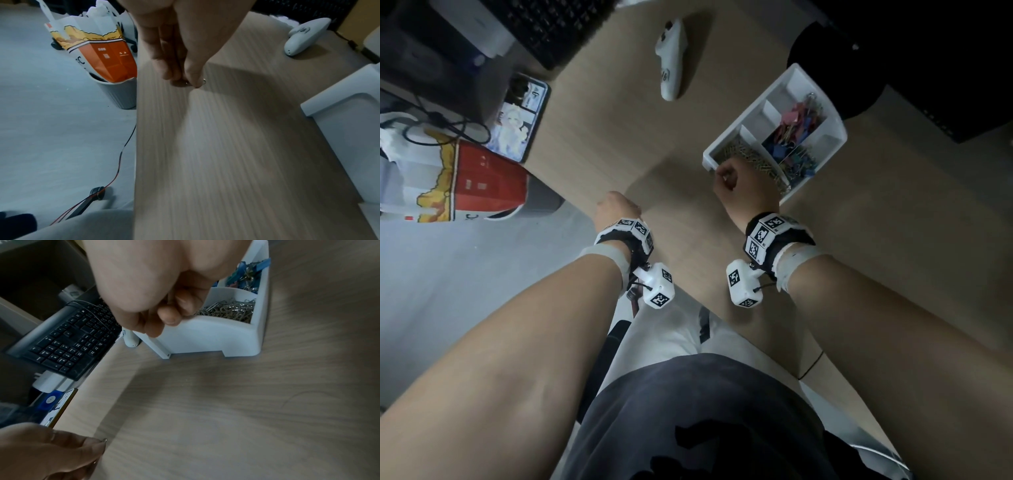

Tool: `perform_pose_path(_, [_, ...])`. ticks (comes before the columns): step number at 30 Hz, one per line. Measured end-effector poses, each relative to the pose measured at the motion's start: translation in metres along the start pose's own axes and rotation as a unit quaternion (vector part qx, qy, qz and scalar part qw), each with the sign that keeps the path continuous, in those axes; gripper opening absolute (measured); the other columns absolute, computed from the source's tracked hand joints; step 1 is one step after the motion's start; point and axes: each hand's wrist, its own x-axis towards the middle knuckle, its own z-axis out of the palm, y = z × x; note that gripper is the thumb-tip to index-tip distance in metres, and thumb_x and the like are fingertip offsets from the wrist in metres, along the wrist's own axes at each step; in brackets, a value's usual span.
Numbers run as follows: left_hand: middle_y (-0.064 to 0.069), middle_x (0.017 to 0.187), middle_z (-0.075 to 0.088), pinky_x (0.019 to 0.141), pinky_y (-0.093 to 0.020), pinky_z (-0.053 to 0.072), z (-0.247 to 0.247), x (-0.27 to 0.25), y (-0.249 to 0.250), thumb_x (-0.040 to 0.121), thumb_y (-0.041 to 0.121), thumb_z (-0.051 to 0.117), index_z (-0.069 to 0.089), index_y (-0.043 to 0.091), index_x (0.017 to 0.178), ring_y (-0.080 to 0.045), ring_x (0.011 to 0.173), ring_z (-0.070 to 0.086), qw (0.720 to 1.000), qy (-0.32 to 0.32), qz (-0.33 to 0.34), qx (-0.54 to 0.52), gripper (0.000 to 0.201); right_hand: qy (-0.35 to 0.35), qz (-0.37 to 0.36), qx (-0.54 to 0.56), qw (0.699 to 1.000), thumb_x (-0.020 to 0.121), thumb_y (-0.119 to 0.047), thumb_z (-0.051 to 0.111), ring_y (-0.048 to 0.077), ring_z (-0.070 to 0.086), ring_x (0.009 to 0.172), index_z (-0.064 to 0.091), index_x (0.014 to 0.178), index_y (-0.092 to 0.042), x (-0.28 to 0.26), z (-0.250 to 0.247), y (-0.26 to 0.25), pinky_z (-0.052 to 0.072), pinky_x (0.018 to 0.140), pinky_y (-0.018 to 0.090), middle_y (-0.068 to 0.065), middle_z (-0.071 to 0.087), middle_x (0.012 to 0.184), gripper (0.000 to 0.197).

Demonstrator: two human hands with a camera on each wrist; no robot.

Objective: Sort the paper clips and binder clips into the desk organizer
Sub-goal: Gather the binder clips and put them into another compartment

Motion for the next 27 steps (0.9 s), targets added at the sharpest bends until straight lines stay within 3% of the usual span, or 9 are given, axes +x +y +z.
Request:
perform_pose_path(4, [-0.021, 0.122, 0.060, 0.096, -0.039, 0.043, 0.010, -0.010, 0.011, 0.097, 0.024, 0.053, 0.059, -0.002, 0.118, -0.033, 0.113, 0.057, 0.998, 0.000, 0.023, 0.060, 0.034, 0.006, 0.002, 0.011, 1.000, 0.093, -0.031, 0.058, 0.013, 0.061, 0.072, 0.062, 0.097, -0.025, -0.002, -0.002, 0.003, 0.049, 0.068, 0.031, -0.015, 0.059, 0.073, 0.008])
perform_pose_path(7, [-0.020, 0.127, 0.056, 0.099, -0.039, 0.042, 0.016, -0.026, 0.030, 0.097, 0.019, 0.050, 0.053, -0.002, 0.125, -0.034, 0.118, 0.055, 0.998, -0.009, 0.060, 0.029, 0.035, 0.043, 0.016, 0.021, 0.999, 0.092, -0.030, 0.059, 0.014, 0.061, 0.072, 0.062, 0.095, -0.025, -0.006, -0.011, 0.008, 0.049, 0.066, 0.031, -0.012, 0.064, 0.075, 0.007])
perform_pose_path(9, [-0.017, 0.115, 0.064, 0.094, -0.041, 0.050, 0.021, -0.040, 0.050, 0.095, 0.013, 0.052, 0.057, 0.002, 0.118, -0.032, 0.105, 0.062, 0.989, -0.042, 0.128, -0.062, 0.025, 0.066, 0.045, 0.022, 0.997, 0.092, -0.029, 0.059, 0.018, 0.064, 0.077, 0.062, 0.095, -0.024, -0.008, -0.021, 0.017, 0.048, 0.066, 0.032, -0.008, 0.069, 0.083, 0.007])
perform_pose_path(12, [-0.005, 0.075, 0.068, 0.074, -0.048, 0.060, 0.018, -0.071, 0.076, 0.090, 0.012, 0.063, 0.062, 0.014, 0.090, -0.020, 0.062, 0.066, 0.936, -0.103, 0.221, -0.253, 0.002, 0.092, 0.092, 0.013, 0.991, 0.093, -0.031, 0.058, 0.026, 0.067, 0.085, 0.063, 0.100, -0.023, -0.013, -0.038, 0.034, 0.050, 0.067, 0.035, 0.001, 0.072, 0.089, 0.012])
perform_pose_path(13, [-0.004, 0.070, 0.069, 0.070, -0.047, 0.061, 0.016, -0.079, 0.083, 0.087, 0.012, 0.068, 0.063, 0.015, 0.083, -0.020, 0.057, 0.067, 0.921, -0.115, 0.231, -0.292, 0.007, 0.098, 0.106, 0.014, 0.989, 0.093, -0.031, 0.058, 0.029, 0.067, 0.088, 0.064, 0.101, -0.023, -0.015, -0.045, 0.040, 0.052, 0.069, 0.036, 0.003, 0.073, 0.091, 0.013])
perform_pose_path(16, [-0.006, 0.070, 0.074, 0.068, -0.043, 0.062, 0.008, -0.101, 0.108, 0.080, 0.014, 0.078, 0.067, 0.018, 0.079, -0.025, 0.062, 0.073, 0.905, -0.130, 0.245, -0.321, 0.011, 0.113, 0.141, 0.017, 0.983, 0.093, -0.030, 0.059, 0.032, 0.067, 0.094, 0.067, 0.105, -0.022, -0.019, -0.062, 0.053, 0.054, 0.075, 0.037, 0.007, 0.074, 0.098, 0.016])
perform_pose_path(21, [0.003, 0.065, 0.072, 0.066, -0.038, 0.062, 0.010, -0.098, 0.134, 0.079, 0.032, 0.074, 0.068, 0.026, 0.081, -0.015, 0.063, 0.072, 0.936, -0.071, 0.265, -0.221, 0.008, 0.118, 0.170, 0.023, 0.978, 0.093, -0.033, 0.059, 0.031, 0.069, 0.091, 0.066, 0.106, -0.022, -0.023, -0.070, 0.064, 0.056, 0.077, 0.039, 0.008, 0.075, 0.095, 0.019])
perform_pose_path(24, [0.007, 0.086, 0.071, 0.074, -0.032, 0.059, 0.007, -0.093, 0.131, 0.079, 0.039, 0.070, 0.063, 0.031, 0.096, -0.016, 0.078, 0.069, 0.955, 0.011, 0.249, -0.163, 0.021, 0.069, 0.227, 0.007, 0.971, 0.095, -0.037, 0.056, 0.031, 0.067, 0.097, 0.062, 0.113, -0.017, -0.023, -0.070, 0.070, 0.055, 0.082, 0.038, 0.008, 0.072, 0.105, 0.027])
perform_pose_path(27, [-0.005, 0.120, 0.052, 0.083, -0.036, 0.051, 0.002, -0.086, 0.130, 0.085, 0.030, 0.067, 0.052, 0.027, 0.123, -0.027, 0.096, 0.062, 0.968, 0.034, 0.221, -0.111, 0.041, -0.003, 0.286, 0.015, 0.958, 0.097, -0.039, 0.055, 0.034, 0.063, 0.106, 0.052, 0.120, -0.009, -0.022, -0.068, 0.074, 0.053, 0.086, 0.038, 0.012, 0.066, 0.116, 0.037])
